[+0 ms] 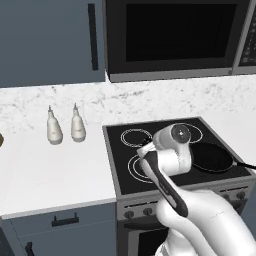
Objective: Pick the kettle from the counter and place it on a stove burner. Then turn the burner on.
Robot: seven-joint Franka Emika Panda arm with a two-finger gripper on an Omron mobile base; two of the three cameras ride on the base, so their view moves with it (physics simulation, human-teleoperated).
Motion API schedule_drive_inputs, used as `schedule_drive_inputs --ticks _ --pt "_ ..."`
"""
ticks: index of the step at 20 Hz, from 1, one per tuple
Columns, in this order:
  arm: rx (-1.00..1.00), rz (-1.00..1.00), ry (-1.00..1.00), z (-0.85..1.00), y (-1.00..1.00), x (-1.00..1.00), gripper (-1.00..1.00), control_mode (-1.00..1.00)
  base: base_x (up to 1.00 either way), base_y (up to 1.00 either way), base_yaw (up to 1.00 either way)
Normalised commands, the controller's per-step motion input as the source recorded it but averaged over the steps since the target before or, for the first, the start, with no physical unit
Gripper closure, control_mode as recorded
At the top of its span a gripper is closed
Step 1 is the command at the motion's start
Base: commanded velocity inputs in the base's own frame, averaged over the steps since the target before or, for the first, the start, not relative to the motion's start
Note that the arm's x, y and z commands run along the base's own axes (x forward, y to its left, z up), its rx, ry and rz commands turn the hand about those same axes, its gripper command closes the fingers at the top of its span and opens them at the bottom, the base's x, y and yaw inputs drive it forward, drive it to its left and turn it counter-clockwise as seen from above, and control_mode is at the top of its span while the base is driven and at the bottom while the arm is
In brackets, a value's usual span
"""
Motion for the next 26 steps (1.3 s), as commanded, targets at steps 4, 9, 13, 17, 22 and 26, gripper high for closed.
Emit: schedule_drive_inputs --ticks 4,9,13,17,22,26 --pt "0.0 0.0 0.06 -0.37 0.0 0.18 1.0 -1.0 0.0 0.0 0.0" --pt "0.0 0.0 0.03 -0.3 0.0 0.32 1.0 -1.0 0.0 0.0 0.0" --pt "0.0 0.0 0.0 -0.26 0.0 0.37 1.0 -1.0 0.0 0.0 0.0" --pt "0.0 0.0 0.0 -0.34 0.0 0.3 1.0 -1.0 0.0 0.0 0.0" --pt "0.0 0.0 0.0 -0.36 0.0 0.27 1.0 -1.0 0.0 0.0 0.0" --pt "0.0 0.0 0.0 -0.28 -0.01 0.3 1.0 -1.0 0.0 0.0 0.0"
